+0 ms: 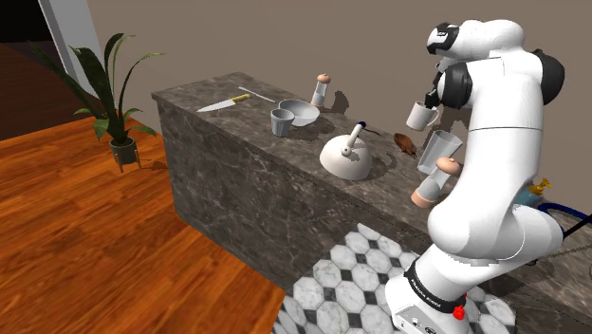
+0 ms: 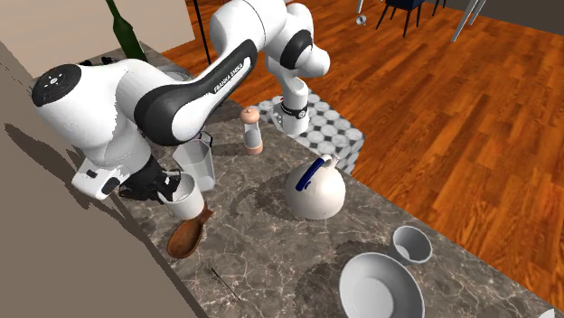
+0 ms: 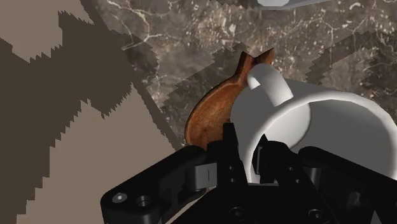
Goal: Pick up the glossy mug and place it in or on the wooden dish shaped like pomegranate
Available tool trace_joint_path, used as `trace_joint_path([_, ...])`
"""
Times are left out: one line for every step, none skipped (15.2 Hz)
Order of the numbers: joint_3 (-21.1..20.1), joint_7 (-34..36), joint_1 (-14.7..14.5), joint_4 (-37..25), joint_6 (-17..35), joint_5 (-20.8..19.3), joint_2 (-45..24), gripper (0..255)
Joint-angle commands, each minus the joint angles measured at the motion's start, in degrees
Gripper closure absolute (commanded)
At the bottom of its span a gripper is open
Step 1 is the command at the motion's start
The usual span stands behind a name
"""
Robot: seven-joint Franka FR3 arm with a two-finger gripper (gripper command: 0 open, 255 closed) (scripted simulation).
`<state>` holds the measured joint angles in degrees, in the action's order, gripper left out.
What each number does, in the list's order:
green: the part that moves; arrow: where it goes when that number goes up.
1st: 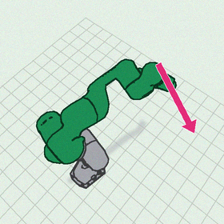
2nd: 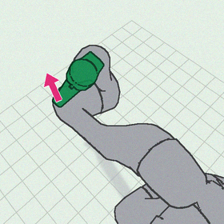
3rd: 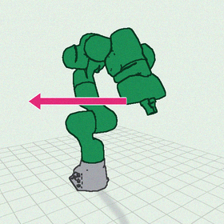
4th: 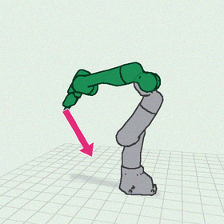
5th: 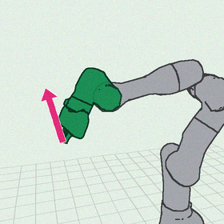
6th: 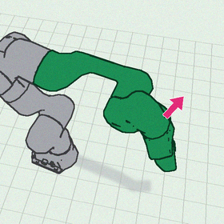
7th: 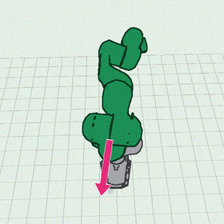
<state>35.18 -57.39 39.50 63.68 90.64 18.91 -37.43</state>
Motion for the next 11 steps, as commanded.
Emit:
trace_joint_path([-0.8,-1.3,5.0,-9.5,-4.1,1.8,-5.2,255])
trace_joint_path([-0.9,-1.4,4.7,-8.3,-3.1,1.7,-5.0,255])
trace_joint_path([-0.8,-1.5,4.4,-7.1,-2.2,1.7,-4.8,255])
trace_joint_path([-0.7,-1.7,4.0,-6.0,-1.3,1.7,-4.7,255])
trace_joint_path([-0.6,-1.8,3.7,-5.0,-0.5,1.7,-4.6,255])
trace_joint_path([-0.6,-1.9,3.4,-4.0,0.4,1.7,-4.5,255])
trace_joint_path([-0.5,-2.0,3.2,-3.0,1.2,1.8,-4.4,255])
trace_joint_path([-0.5,-2.1,2.9,-2.1,2.0,1.8,-4.4,255])
trace_joint_path([-0.5,-2.2,2.7,-1.2,2.8,1.8,-4.4,255])
trace_joint_path([-0.5,-2.3,2.5,-0.4,3.5,1.8,-4.4,255])
trace_joint_path([-0.6,-2.3,2.4,0.4,4.3,1.8,-4.4,255])
